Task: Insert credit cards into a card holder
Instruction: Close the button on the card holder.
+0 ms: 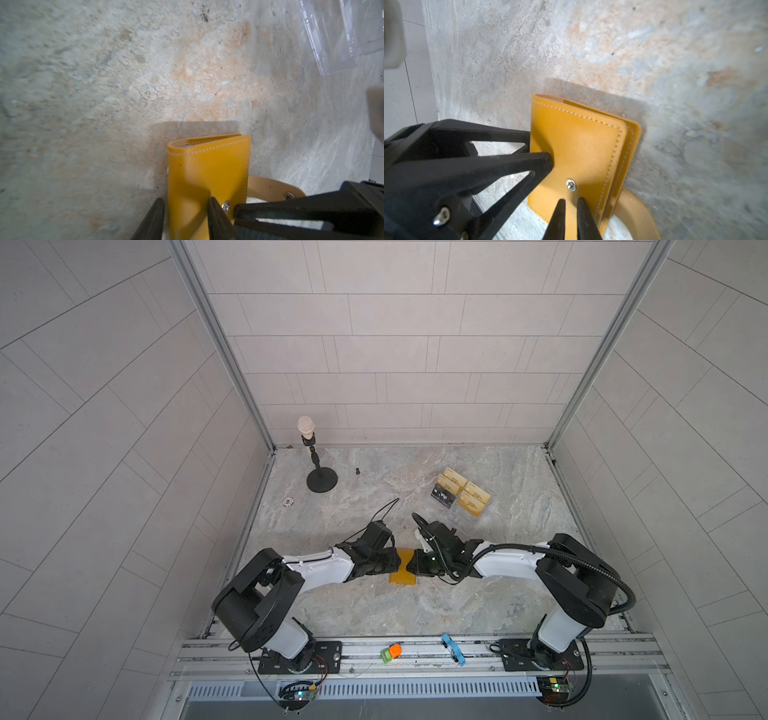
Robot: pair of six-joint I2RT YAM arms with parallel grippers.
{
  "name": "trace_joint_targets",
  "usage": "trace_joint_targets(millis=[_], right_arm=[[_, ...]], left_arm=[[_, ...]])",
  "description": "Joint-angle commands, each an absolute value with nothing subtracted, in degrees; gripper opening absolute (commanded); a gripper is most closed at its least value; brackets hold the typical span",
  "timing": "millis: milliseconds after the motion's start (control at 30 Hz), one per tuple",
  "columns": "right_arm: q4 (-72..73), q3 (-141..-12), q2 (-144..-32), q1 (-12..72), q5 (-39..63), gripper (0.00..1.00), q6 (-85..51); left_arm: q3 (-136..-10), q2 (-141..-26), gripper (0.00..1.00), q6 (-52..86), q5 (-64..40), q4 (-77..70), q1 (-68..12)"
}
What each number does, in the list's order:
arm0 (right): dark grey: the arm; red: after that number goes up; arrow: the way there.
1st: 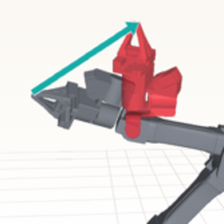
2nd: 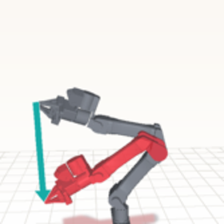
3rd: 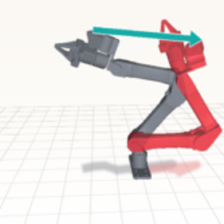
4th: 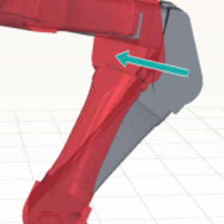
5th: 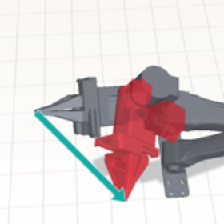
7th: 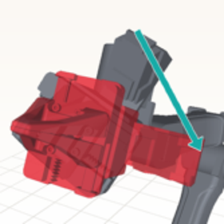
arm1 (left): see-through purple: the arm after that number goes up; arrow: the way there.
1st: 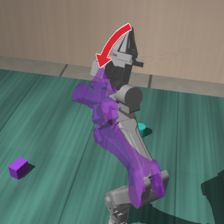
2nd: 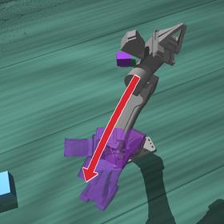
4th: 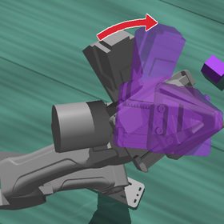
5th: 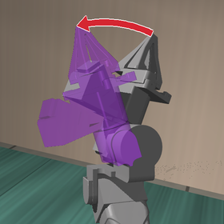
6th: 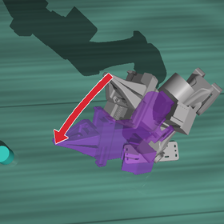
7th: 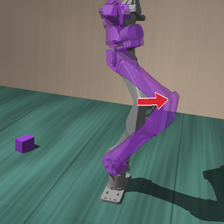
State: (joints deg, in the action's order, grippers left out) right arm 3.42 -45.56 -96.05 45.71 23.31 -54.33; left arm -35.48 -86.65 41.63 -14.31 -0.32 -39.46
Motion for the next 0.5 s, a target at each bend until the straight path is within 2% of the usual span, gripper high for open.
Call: trace_joint_targets(millis=[0,133,300,467], right_arm=[[-0.5,-45.9,-96.2,45.5,22.2,0.16,-53.4],[-4.2,-48.0,-95.0,45.2,21.8,0.16,-51.0],[-13.5,-52.3,-90.8,45.2,19.1,0.18,-46.6],[-25.1,-56.6,-85.9,45.2,11.2,0.25,-42.2]], left_arm=[[-34.1,-86.8,0.38,40.5,-13.8,4.9,-39.9],[-33.7,-87.7,0.28,41.5,-12.0,6.5,-40.0],[-34.2,-88.2,0.27,44.2,-7.5,8.3,-43.5],[-34.5,-90.7,0.27,47.5,-3.6,9.0,-46.3]])
